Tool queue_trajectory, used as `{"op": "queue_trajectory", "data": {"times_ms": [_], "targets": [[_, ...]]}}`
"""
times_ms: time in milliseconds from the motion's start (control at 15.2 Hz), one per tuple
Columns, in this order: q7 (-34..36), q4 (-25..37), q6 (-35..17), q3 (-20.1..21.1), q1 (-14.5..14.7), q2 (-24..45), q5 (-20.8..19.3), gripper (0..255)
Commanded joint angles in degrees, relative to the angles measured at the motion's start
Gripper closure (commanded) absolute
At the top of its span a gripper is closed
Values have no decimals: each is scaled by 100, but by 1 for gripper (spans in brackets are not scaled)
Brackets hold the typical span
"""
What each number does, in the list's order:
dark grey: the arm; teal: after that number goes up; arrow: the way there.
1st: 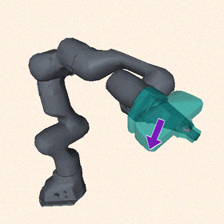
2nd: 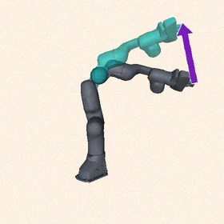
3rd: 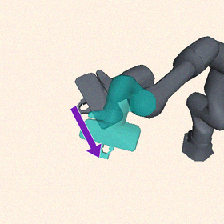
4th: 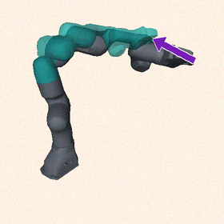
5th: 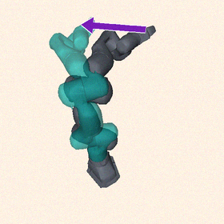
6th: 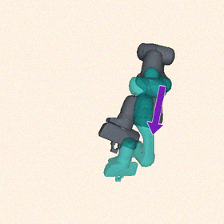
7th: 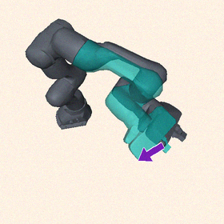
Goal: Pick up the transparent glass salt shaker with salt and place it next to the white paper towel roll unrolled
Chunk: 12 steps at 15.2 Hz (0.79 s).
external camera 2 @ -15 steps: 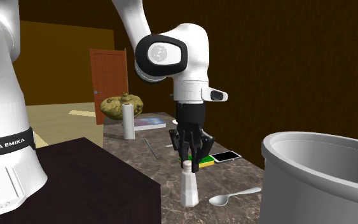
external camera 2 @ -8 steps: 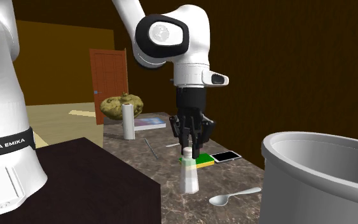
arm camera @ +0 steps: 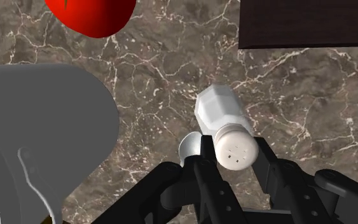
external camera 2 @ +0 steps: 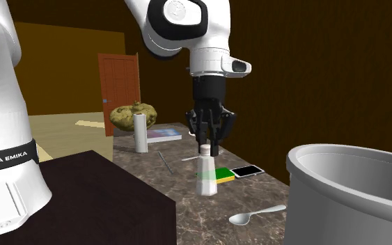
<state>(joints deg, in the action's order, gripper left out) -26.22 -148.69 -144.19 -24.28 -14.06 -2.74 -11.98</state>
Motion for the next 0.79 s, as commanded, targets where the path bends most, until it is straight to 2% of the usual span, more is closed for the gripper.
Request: {"op": "queue_trajectory", "data": {"times_ms": [0, 726], "targets": [[30, 27, 196, 4, -9, -173, -66, 255], [117, 291, 1216, 103, -42, -950, -242, 255]]}}
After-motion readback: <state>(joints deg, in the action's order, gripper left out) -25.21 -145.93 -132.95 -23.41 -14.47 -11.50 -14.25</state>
